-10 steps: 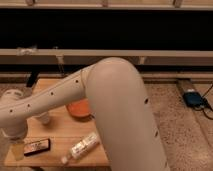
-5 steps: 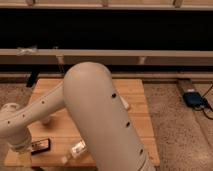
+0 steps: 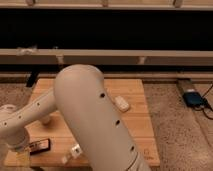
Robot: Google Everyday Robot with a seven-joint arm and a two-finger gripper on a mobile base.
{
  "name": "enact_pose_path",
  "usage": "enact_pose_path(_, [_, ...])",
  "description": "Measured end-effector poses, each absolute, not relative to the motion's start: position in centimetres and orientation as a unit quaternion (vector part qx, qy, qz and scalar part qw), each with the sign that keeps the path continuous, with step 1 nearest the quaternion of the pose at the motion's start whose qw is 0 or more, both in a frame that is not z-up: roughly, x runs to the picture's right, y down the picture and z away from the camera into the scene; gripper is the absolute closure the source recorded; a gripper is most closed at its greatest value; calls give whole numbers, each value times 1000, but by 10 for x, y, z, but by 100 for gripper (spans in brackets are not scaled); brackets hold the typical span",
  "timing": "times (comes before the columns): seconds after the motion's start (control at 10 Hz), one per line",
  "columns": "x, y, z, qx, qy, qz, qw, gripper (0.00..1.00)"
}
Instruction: Place the eraser in the ceramic cup
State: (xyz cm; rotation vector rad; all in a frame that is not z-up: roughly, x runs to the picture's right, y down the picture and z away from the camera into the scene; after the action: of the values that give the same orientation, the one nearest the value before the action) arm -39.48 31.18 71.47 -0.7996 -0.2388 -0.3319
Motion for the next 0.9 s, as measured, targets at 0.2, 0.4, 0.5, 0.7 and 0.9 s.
enact_pose_path(0.2, [-398,314,721,-389,-115,-162,900,20])
enact_pose_path(0.4, [-395,314,733,-395,-112,-153,899,20])
enact_pose_path(0.5, [-394,313,737,-396,-111,-149,899,20])
enact_pose_path(0.7, [-394,313,744,-400,-110,-142,899,30])
enact_pose_path(0.9, [-395,312,747,-400,-111,-138,899,48])
